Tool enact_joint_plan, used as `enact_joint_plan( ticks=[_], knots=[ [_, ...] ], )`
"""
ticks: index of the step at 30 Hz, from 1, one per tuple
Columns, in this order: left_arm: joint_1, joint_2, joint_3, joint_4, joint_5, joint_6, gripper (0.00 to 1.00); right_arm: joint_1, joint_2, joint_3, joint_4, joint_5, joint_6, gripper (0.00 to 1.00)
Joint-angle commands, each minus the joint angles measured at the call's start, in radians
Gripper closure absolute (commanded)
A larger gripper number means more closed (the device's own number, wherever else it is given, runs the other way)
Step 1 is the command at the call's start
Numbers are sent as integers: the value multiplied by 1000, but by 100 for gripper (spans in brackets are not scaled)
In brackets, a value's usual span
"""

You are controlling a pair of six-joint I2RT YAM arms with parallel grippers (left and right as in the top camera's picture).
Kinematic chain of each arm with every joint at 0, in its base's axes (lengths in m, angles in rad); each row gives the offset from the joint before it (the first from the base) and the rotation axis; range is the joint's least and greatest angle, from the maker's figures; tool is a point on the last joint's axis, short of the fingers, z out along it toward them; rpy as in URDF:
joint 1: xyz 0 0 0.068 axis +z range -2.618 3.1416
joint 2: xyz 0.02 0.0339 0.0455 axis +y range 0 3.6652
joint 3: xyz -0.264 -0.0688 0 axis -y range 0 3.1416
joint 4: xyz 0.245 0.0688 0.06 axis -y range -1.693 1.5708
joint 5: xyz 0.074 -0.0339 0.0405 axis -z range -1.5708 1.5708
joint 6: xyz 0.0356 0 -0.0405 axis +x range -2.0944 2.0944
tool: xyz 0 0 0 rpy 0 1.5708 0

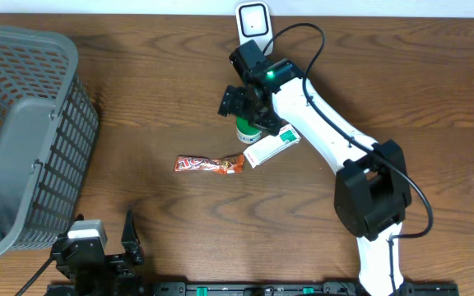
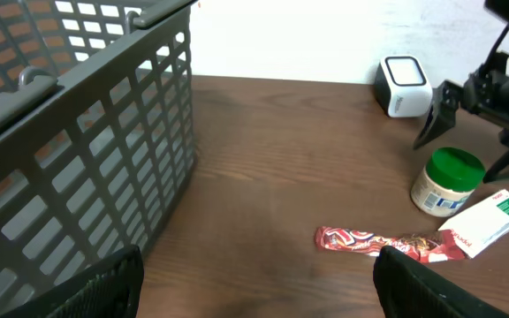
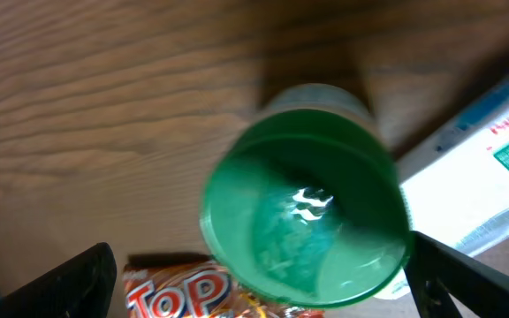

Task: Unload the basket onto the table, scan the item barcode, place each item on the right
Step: 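Lower the right gripper and grasp the green-capped bottle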

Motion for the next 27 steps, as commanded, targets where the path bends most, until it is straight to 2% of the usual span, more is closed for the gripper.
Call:
enact_joint_plan(
  ticks=[1, 9, 24, 25, 27],
  knots=[
    [-3, -6, 2, 4, 6, -1, 16, -10, 23, 24, -35, 47, 87, 1],
    [-3, -6, 2, 4, 6, -1, 16, -10, 30, 24, -40, 64, 111, 1],
    [-3, -6, 2, 4, 6, -1, 16, -11, 130, 24, 76, 42, 233, 3],
    [-3, -6, 2, 4, 6, -1, 16, -11, 136, 24, 78, 41, 233, 4],
    [-3, -6, 2, 4, 6, -1, 16, -11, 145, 24, 77, 38, 229, 13]
  ],
)
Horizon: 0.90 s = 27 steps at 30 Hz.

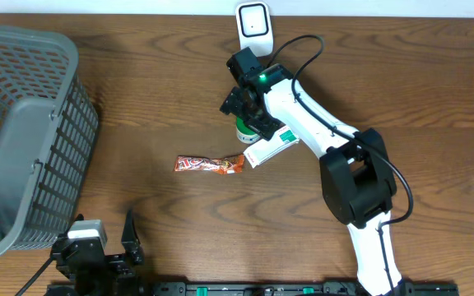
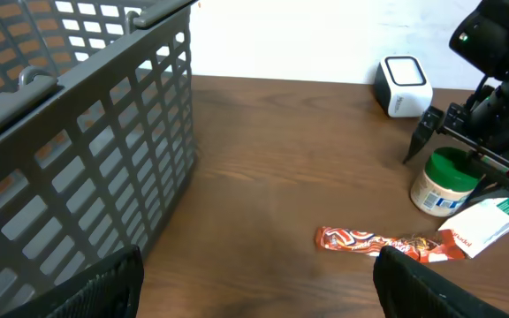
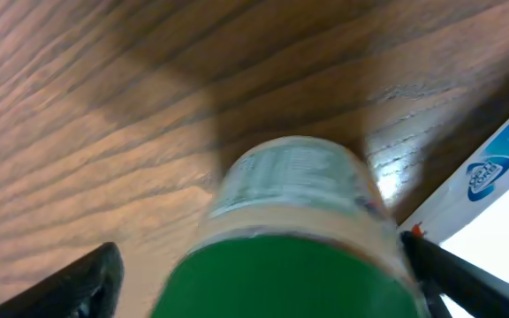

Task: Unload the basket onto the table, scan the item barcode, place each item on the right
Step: 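Lower the right gripper and grasp the green-capped bottle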

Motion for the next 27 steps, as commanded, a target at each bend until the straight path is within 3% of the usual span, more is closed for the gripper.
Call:
enact_joint_plan(
  ticks=[1, 5, 14, 20, 22, 26, 27],
  knots=[
    [-3, -6, 2, 4, 6, -1, 16, -5, 39, 18, 2, -10, 8, 19],
    [-3, -6, 2, 4, 6, -1, 16, -5, 39, 18, 2, -9, -70, 26],
    [-3, -6, 2, 4, 6, -1, 16, -40, 39, 34, -6, -2, -557, 28],
    [-3, -6, 2, 4, 6, -1, 16, -83, 39, 72, -26, 39, -772, 29],
    [-3, -6, 2, 4, 6, -1, 16, -90, 39, 84, -27, 60, -828, 25],
    [-3, -6, 2, 4, 6, -1, 16, -90, 39, 127, -69, 62, -878, 1],
    [-3, -6, 2, 4, 6, -1, 16, -87, 39, 137, -80, 61, -873, 1]
  ],
)
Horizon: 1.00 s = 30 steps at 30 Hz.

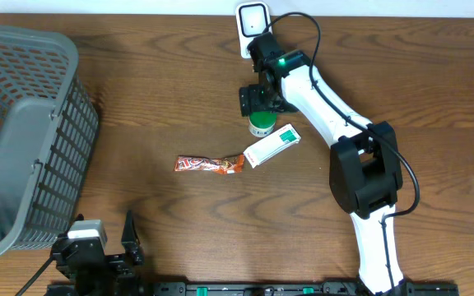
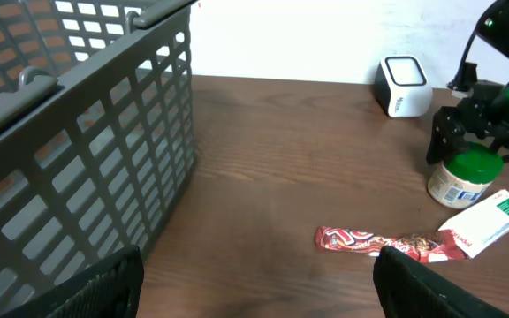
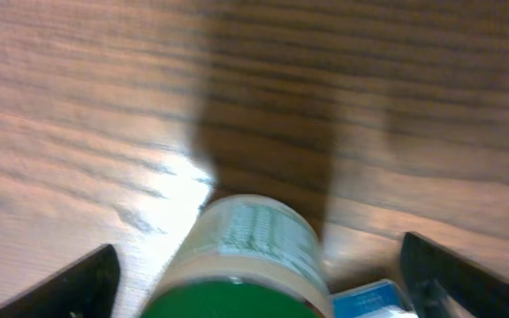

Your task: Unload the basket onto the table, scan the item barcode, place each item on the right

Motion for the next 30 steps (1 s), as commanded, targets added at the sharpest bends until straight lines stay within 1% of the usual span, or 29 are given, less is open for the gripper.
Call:
enact_joint_plan(
  ticks=[1, 3, 7, 9, 13, 18, 23, 25, 26, 30],
  knots=[
    [-3, -6, 2, 4, 6, -1, 16, 16, 5, 68, -50, 21, -50, 1],
    [-3, -6, 2, 4, 6, -1, 16, 24, 5, 88, -82, 17, 44, 1],
    [-3, -6, 2, 4, 6, -1, 16, 41, 5, 106, -158, 3, 316, 1],
    [-3, -6, 2, 4, 6, -1, 16, 43, 5, 105, -172, 5, 412, 1],
    [-3, -6, 2, 4, 6, -1, 16, 41, 11, 102, -171, 4, 553, 1],
    [-3, -6, 2, 4, 6, -1, 16, 41, 29, 100, -168, 5, 637, 3],
    [-3, -6, 2, 4, 6, -1, 16, 41, 73, 99, -163, 3, 684, 5],
    [-3, -6, 2, 4, 6, -1, 16, 41, 84, 99, -157, 4, 684, 10],
    [-3, -6, 2, 4, 6, -1, 16, 41, 90, 99, -154, 5, 684, 16],
    [-3, -6, 2, 4, 6, -1, 16, 39, 91, 99, -145, 6, 684, 31]
  ],
)
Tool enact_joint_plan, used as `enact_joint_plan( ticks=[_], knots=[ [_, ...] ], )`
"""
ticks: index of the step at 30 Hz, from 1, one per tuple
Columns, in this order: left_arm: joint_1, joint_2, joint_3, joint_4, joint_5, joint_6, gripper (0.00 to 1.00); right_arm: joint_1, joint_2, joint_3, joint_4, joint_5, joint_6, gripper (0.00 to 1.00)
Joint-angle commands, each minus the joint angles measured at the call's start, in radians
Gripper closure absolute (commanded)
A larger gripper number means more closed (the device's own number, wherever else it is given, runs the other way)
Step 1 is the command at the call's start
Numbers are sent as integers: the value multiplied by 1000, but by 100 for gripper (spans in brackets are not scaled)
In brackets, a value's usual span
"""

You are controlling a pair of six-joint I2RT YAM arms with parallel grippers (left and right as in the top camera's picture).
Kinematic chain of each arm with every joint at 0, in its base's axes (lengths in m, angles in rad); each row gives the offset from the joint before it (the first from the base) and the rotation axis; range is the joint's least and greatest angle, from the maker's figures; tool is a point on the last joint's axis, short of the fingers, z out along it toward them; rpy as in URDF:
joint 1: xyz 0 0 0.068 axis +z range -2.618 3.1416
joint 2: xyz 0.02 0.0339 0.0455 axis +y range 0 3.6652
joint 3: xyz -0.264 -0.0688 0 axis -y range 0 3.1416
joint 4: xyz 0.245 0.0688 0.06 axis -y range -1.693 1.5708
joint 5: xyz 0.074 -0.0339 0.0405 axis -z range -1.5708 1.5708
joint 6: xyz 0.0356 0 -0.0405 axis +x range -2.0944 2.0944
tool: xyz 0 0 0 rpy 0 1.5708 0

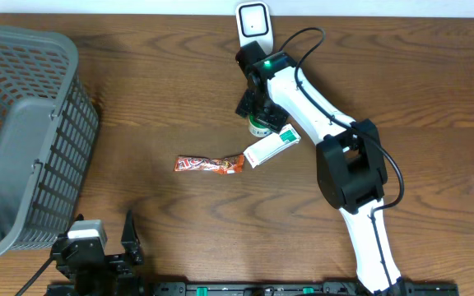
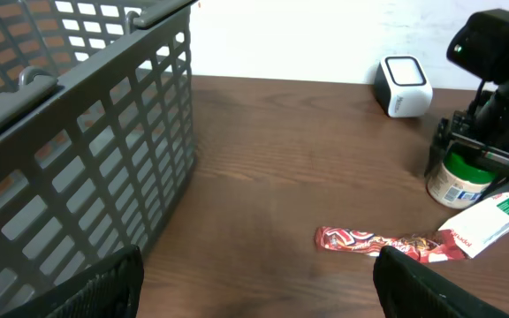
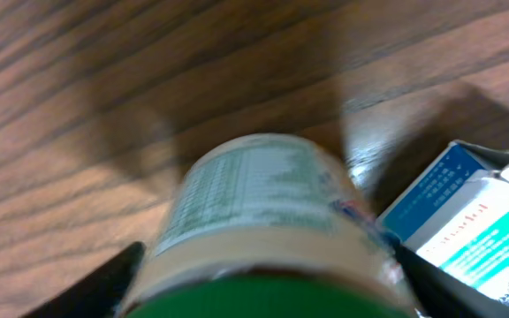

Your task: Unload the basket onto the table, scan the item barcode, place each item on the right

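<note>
A small jar with a green lid [image 1: 259, 125] stands upright on the table, next to a white and green box [image 1: 271, 146]. My right gripper [image 1: 257, 109] straddles the jar just under its lid. In the right wrist view the jar [image 3: 263, 203] fills the gap, and both fingers [image 3: 113, 278] press its sides. The white scanner [image 1: 253, 20] stands at the table's far edge, a short way behind the jar. In the left wrist view the jar [image 2: 456, 181] shows at the right. My left gripper [image 2: 259, 283] rests open near the table's front edge, holding nothing.
A large grey mesh basket [image 1: 23, 131] fills the left side. A red candy wrapper [image 1: 210, 164] lies left of the box. A small orange packet lies at the far right edge. The right arm's base [image 1: 360, 189] stands right of centre.
My right gripper has come down round the jar and its fingers now press the jar's sides; before, they stood wide apart with the jar between them. The jar stands about where it was.
My right gripper first hung open above the jar's green lid. Then it was lower and tilted, looking at the jar's side. Then the jar stood slightly to the right, with the gripper on its scanner side. Now the fingers hold the jar. The left arm stayed still.
</note>
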Motion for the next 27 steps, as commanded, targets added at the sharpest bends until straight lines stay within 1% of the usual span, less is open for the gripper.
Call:
enact_joint_plan(
  ticks=[1, 3, 5, 6, 8, 13, 15, 16, 18, 22, 27],
  knots=[
    [-3, -6, 2, 3, 6, -1, 16, -3, 3, 11, 9, 3, 20, 35],
    [-3, -6, 2, 3, 6, -1, 16, -3, 2, 11, 10, 2, 20, 46],
    [-3, -6, 2, 3, 6, -1, 16, -3, 2, 11, 5, 2, 12, 52],
    [-3, -6, 2, 3, 6, -1, 16, -3, 2, 11, 7, 2, -10, 54],
    [-3, -6, 2, 3, 6, -1, 16, -2, 2, 12, 12, 6, -72, 55],
    [-3, -6, 2, 3, 6, -1, 16, -6, 2, 27, 2, 8, -325, 59],
    [-3, -6, 2, 3, 6, -1, 16, -12, 2, 46, -1, 8, -435, 59],
    [-3, -6, 2, 3, 6, -1, 16, -21, 2, 69, -6, 8, -522, 58],
    [-3, -6, 2, 3, 6, -1, 16, -29, 2, 94, -6, 13, -595, 55],
    [-3, -6, 2, 3, 6, -1, 16, -45, 2, 125, 12, 107, -628, 50],
    [-3, -6, 2, 3, 6, -1, 16, -47, 3, 124, 31, 120, -628, 51]
  ],
)
